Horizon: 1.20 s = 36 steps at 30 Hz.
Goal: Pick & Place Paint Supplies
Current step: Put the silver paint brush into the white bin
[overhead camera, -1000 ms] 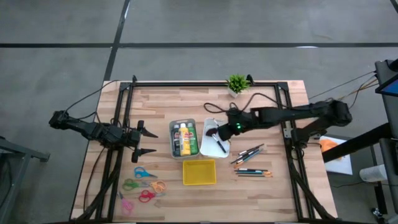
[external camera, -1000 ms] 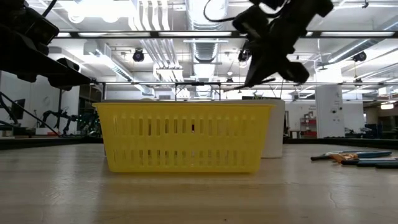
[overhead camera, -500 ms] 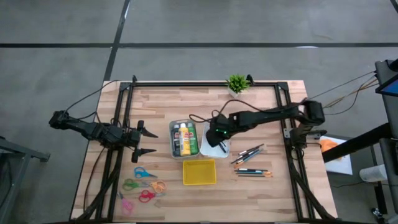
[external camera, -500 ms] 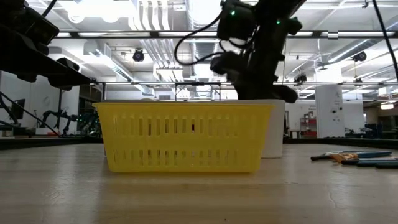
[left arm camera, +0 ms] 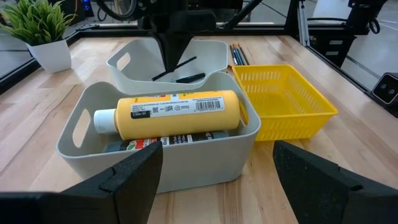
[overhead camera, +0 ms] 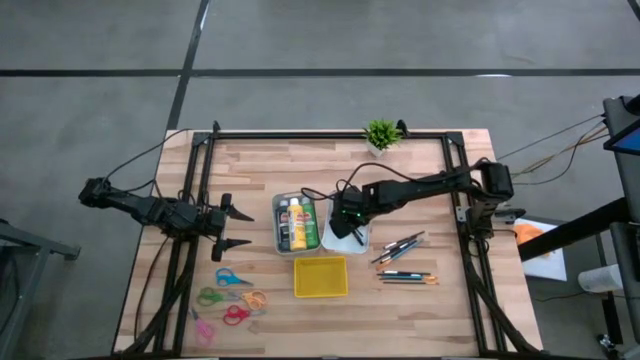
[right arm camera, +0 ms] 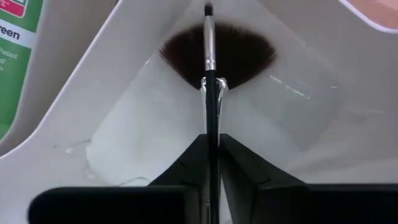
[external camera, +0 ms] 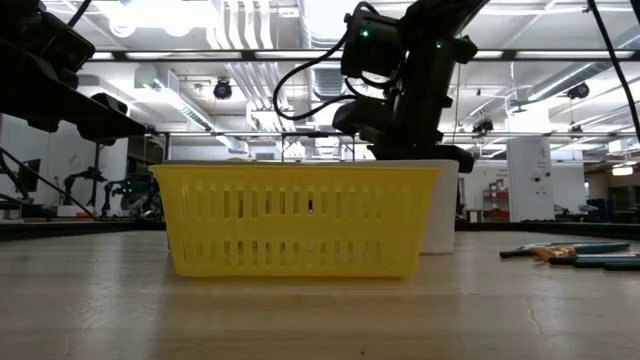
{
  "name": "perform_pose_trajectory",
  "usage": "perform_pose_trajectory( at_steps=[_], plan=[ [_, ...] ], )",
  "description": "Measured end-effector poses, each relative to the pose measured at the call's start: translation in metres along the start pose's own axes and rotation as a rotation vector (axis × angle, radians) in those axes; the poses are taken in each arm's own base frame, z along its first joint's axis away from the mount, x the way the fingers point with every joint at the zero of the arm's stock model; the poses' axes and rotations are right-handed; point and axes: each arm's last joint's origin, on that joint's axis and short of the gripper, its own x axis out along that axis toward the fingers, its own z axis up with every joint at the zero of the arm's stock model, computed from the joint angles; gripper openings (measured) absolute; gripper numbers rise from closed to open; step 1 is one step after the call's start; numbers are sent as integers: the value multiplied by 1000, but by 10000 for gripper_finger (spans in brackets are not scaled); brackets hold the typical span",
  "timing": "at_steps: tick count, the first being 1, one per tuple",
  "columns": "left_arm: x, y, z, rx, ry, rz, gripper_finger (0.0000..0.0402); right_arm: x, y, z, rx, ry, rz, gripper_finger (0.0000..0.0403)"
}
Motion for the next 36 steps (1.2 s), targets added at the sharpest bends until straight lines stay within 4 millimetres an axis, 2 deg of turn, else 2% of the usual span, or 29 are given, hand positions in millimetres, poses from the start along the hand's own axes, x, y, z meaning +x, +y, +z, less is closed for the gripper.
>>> perform_pose_trajectory(
  at_steps=[6, 13, 18, 27, 36],
  plan=[
    [0, 0, 0, 0, 2, -1, 306, 1, -1, 0, -20, 1, -3, 87],
    [0, 0, 0, 0, 1, 0, 306, 0, 0, 0, -49, -3, -3, 90],
    [0, 0, 0, 0, 1, 0, 306, -11, 6, 6, -164, -30, 28, 91],
    [0, 0, 0, 1, 2, 0, 306, -59, 9, 16, -402, -132, 52, 91],
    [0, 0, 0, 1, 4, 0, 306, -121, -6, 11, -658, -242, 110, 91]
  ],
)
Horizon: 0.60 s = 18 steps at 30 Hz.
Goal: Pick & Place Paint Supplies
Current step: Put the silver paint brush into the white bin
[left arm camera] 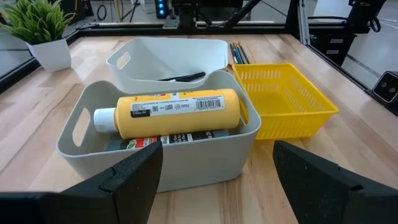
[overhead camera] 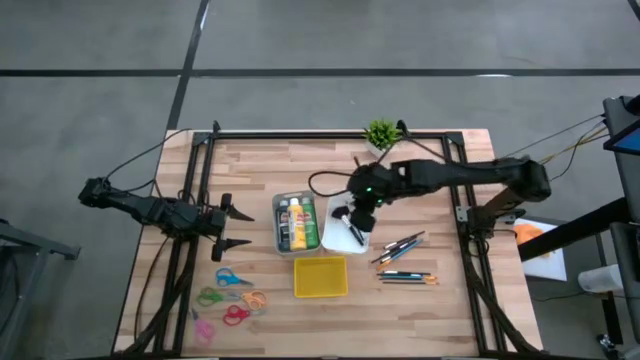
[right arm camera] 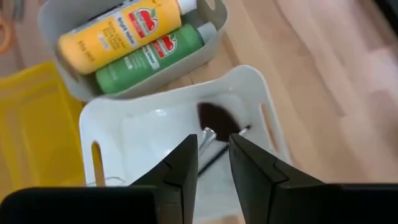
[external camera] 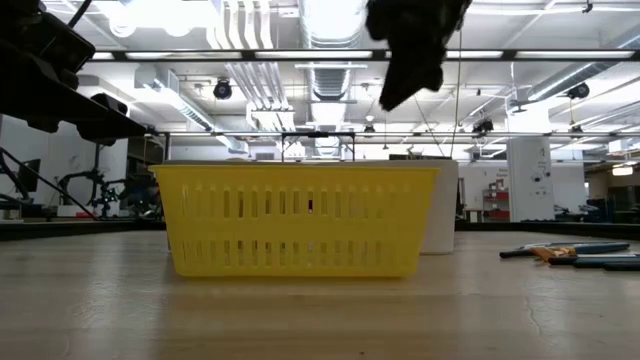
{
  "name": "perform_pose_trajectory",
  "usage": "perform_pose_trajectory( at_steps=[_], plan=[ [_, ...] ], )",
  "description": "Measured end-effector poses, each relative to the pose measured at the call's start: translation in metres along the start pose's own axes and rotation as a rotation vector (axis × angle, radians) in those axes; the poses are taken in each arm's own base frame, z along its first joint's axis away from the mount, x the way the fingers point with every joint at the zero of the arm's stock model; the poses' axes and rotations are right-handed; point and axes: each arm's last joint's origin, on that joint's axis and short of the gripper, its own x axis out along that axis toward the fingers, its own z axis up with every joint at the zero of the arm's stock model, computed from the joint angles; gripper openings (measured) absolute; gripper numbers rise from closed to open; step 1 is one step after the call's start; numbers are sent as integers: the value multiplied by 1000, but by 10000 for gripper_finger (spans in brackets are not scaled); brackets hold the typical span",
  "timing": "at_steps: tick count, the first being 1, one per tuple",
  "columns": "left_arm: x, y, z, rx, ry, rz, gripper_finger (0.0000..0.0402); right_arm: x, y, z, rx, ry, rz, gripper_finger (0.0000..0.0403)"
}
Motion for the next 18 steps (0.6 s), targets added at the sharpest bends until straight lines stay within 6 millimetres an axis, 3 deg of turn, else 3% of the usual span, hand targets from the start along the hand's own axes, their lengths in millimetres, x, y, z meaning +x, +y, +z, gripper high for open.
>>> perform_pose_trajectory(
  at_steps=[10, 18],
  plan=[
    [0, 0, 0, 0, 0, 0, 306, -54, -15, -26, -276, 96, -17, 91],
    [0, 0, 0, 0, 0, 0, 306, -59, -22, -47, -308, 283, -46, 91]
  ],
)
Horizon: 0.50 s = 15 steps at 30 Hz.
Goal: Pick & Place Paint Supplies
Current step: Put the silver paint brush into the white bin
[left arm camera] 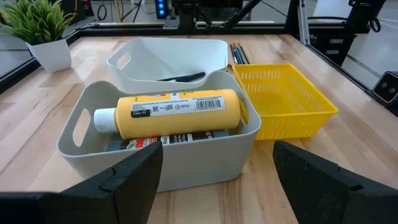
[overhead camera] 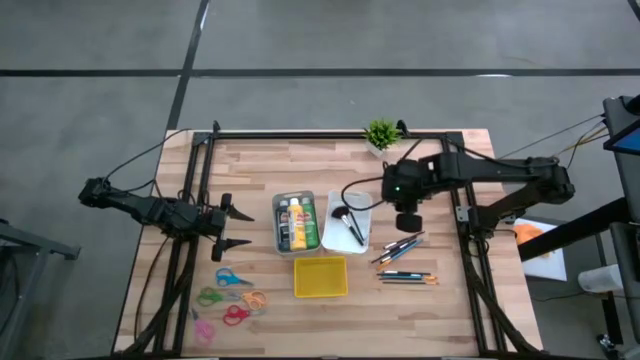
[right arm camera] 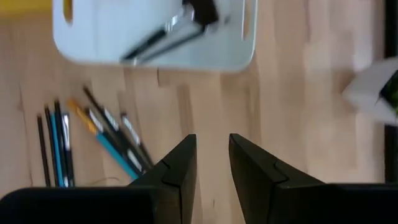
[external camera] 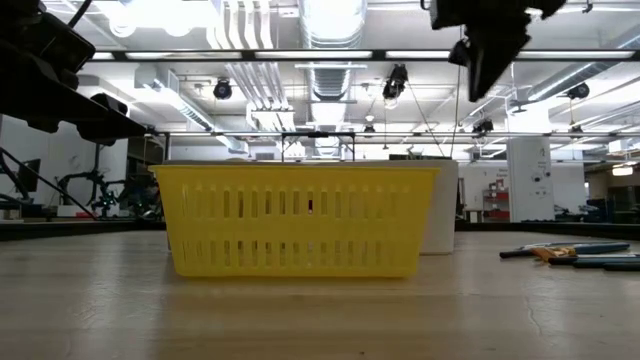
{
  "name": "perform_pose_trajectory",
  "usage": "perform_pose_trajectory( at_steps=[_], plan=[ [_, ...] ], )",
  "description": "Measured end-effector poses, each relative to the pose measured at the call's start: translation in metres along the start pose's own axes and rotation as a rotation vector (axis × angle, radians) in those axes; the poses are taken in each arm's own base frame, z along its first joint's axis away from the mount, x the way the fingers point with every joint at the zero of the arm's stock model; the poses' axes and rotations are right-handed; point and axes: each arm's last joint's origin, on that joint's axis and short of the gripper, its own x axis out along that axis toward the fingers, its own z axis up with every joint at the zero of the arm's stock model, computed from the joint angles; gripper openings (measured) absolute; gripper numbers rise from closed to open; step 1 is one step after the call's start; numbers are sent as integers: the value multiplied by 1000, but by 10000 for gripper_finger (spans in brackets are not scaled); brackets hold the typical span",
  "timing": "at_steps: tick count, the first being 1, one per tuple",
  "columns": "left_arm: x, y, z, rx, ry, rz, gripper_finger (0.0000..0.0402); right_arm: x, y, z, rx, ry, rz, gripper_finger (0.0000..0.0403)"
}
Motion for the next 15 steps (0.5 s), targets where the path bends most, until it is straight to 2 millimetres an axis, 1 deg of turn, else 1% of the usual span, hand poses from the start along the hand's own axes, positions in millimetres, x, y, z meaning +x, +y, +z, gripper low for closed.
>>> perform_pose_trajectory(
  at_steps=[3, 9, 15],
  plan=[
    [0, 0, 0, 0, 0, 0, 306, 11, 2, -7, -7, 57, 20, 91],
    [0, 0, 0, 0, 0, 0, 306, 44, 10, -25, -47, 163, 74, 91],
    [0, 0, 0, 0, 0, -1, 306, 76, 19, -40, -70, 146, 101, 91]
  ],
)
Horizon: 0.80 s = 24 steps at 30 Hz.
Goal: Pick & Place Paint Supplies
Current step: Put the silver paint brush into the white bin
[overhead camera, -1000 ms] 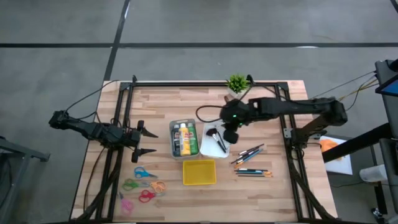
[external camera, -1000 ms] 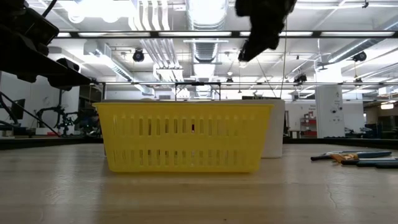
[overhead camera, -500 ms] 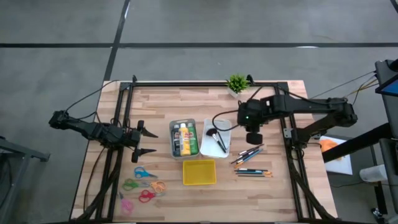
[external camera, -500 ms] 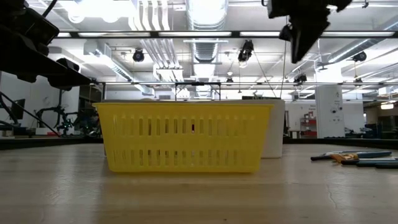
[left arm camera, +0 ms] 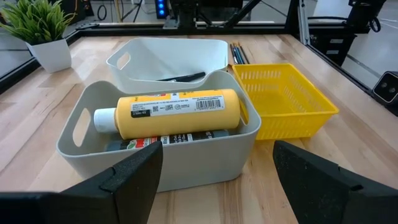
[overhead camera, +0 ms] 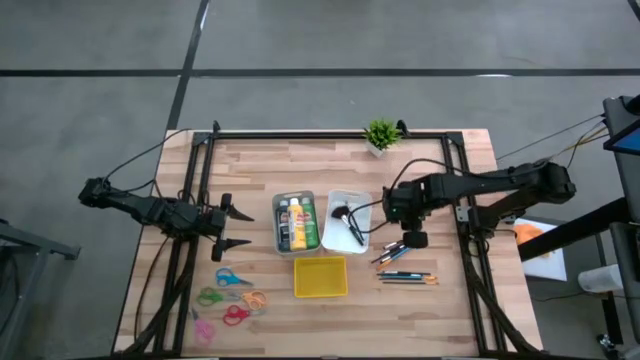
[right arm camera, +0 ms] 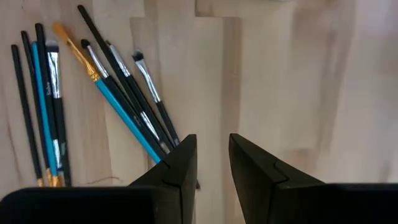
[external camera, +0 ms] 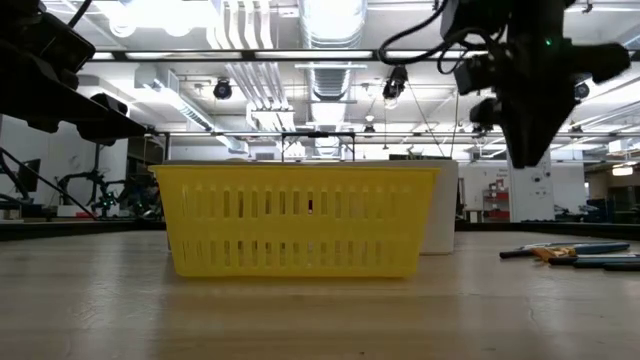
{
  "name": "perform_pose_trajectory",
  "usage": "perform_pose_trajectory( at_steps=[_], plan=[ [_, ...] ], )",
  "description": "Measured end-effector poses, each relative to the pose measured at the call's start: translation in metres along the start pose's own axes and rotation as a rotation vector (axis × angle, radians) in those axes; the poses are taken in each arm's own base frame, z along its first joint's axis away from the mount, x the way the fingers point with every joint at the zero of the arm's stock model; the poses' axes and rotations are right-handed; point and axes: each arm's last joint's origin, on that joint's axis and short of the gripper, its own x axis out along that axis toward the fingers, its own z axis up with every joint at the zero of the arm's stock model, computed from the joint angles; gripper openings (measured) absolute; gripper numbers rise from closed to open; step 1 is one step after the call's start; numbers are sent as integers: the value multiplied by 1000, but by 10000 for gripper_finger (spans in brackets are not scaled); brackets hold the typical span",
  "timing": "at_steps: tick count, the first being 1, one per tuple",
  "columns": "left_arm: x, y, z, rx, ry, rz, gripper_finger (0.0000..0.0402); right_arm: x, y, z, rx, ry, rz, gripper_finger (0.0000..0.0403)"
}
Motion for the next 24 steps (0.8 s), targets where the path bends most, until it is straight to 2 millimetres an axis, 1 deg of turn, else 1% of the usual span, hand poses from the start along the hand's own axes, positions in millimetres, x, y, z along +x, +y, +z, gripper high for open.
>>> perform_pose_trajectory(
  at_steps=[2, 8, 14, 18, 24],
  plan=[
    [0, 0, 0, 0, 0, 0, 306, 9, 2, -3, -8, -24, 7, 91],
    [0, 0, 0, 0, 0, 1, 306, 33, 9, -13, 5, -80, 105, 91],
    [0, 0, 0, 0, 0, 0, 306, 52, 14, -21, 23, -93, 120, 91],
    [0, 0, 0, 0, 0, 0, 306, 59, 17, -24, 12, -101, 124, 91],
    [0, 0, 0, 0, 0, 1, 306, 62, 20, -26, 2, -102, 127, 91]
  ],
)
